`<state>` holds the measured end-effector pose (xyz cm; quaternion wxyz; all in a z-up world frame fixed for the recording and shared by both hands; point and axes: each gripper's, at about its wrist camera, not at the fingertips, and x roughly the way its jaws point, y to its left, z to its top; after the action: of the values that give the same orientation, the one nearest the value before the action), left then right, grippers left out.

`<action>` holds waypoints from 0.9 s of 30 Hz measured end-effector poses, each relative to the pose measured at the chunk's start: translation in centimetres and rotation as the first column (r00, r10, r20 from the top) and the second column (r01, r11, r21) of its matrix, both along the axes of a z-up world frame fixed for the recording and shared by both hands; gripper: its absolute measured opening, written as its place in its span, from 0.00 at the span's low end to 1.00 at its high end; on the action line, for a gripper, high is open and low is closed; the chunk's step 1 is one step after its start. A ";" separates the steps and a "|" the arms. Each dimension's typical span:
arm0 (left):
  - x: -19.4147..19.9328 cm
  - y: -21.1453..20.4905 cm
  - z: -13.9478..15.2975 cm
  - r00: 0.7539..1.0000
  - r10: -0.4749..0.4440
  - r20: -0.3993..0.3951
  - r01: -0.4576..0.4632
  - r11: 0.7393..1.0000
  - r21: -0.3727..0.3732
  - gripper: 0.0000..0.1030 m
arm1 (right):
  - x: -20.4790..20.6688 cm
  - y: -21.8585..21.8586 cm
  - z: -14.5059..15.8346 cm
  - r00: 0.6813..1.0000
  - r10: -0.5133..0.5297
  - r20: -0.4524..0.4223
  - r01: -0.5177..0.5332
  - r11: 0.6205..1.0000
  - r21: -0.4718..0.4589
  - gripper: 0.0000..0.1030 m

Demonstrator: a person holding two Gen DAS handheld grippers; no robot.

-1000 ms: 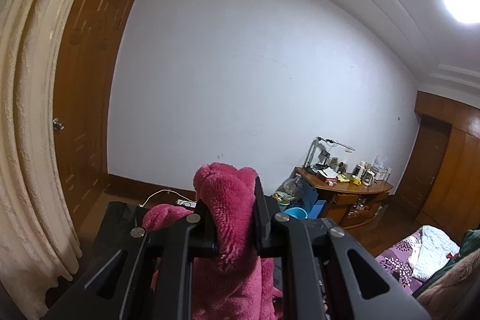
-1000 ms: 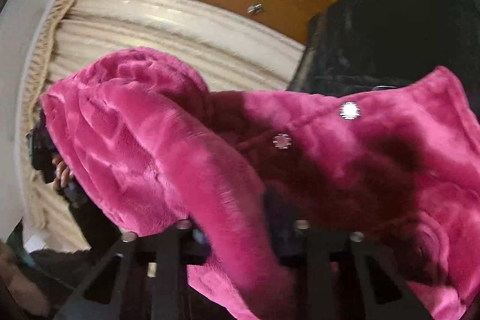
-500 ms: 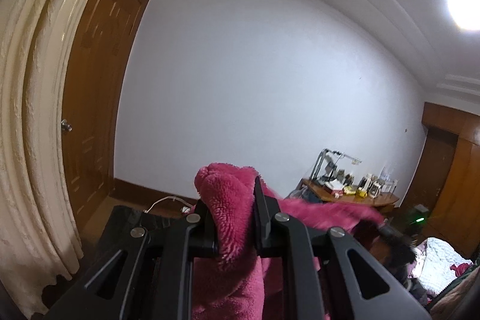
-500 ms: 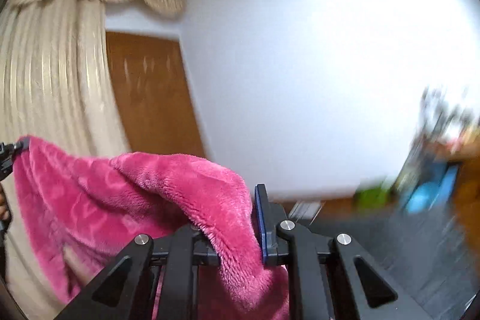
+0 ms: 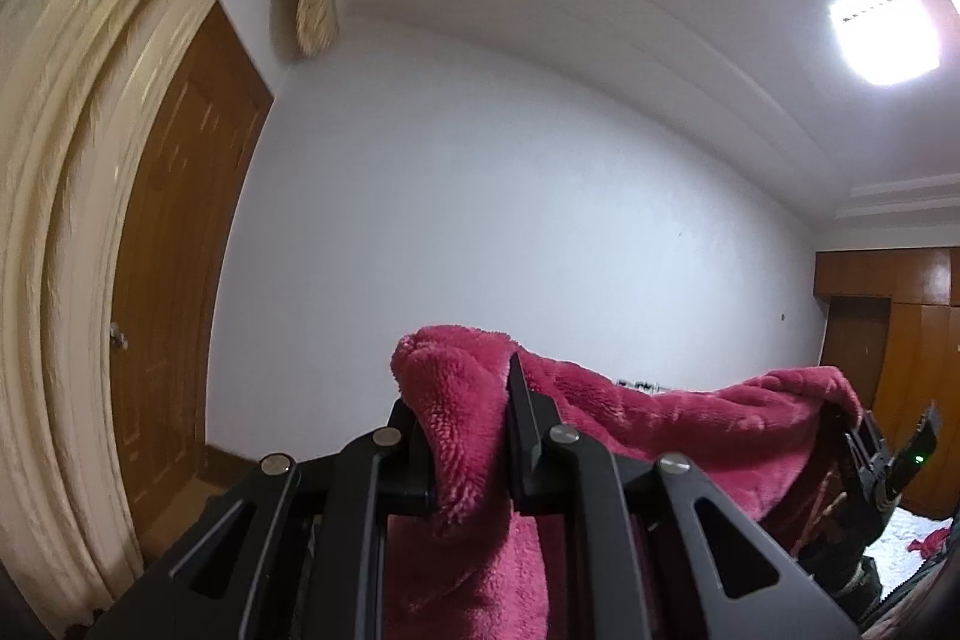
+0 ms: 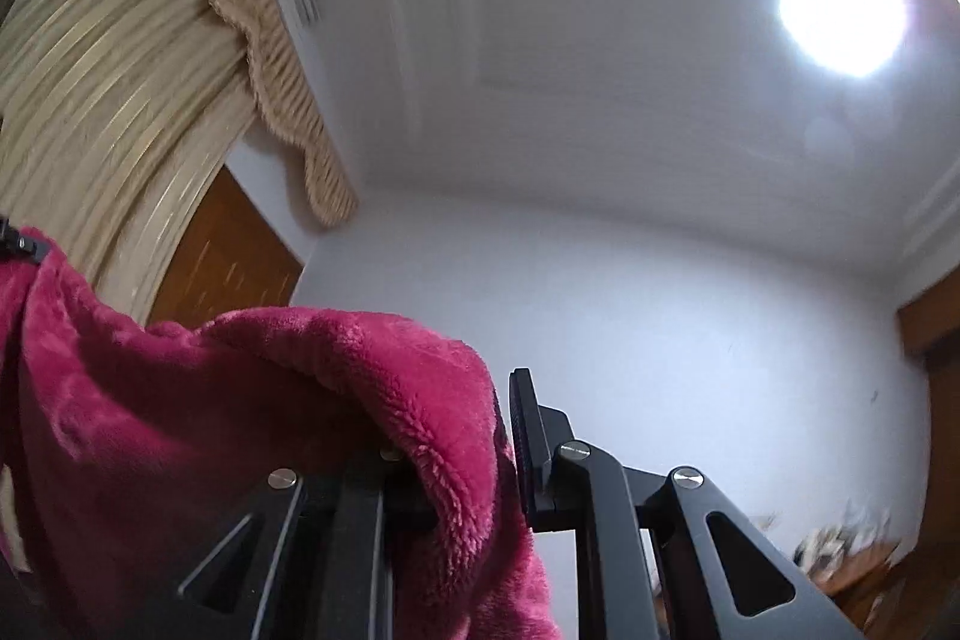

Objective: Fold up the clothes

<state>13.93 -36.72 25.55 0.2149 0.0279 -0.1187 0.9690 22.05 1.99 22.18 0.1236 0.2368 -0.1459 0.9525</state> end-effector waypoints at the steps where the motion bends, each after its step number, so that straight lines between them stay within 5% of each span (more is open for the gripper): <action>1: 0.6 0.1 0.4 1.000 0.014 -0.024 -0.014 1.000 -0.008 0.17 | 0.9 -0.6 0.0 0.999 -0.021 -0.024 0.022 0.999 0.024 0.17; 8: 0.9 0.1 0.9 0.998 0.032 -0.051 -0.033 0.999 -0.017 0.18 | 3.3 -2.0 -0.4 0.999 -0.040 -0.017 0.041 0.996 0.083 0.17; 16: -6.7 1.5 -3.6 0.988 0.035 0.147 -0.027 0.998 -0.058 0.18 | -1.7 -1.8 -4.8 0.981 -0.088 0.172 0.072 0.993 0.097 0.17; 22: -15.7 3.4 -10.9 0.922 0.033 0.386 0.008 0.994 -0.104 0.18 | -9.9 1.3 -10.8 0.906 -0.086 0.415 0.086 0.996 0.019 0.17; 27: -22.7 4.8 -16.0 0.860 0.044 0.509 0.035 0.989 -0.146 0.18 | -17.3 4.2 -15.6 0.825 -0.077 0.560 0.134 0.989 -0.062 0.17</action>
<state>-8.77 -31.89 9.50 0.1749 -0.2458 -0.0983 0.9483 4.76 6.20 6.60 0.1399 -0.0653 -0.1414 0.9778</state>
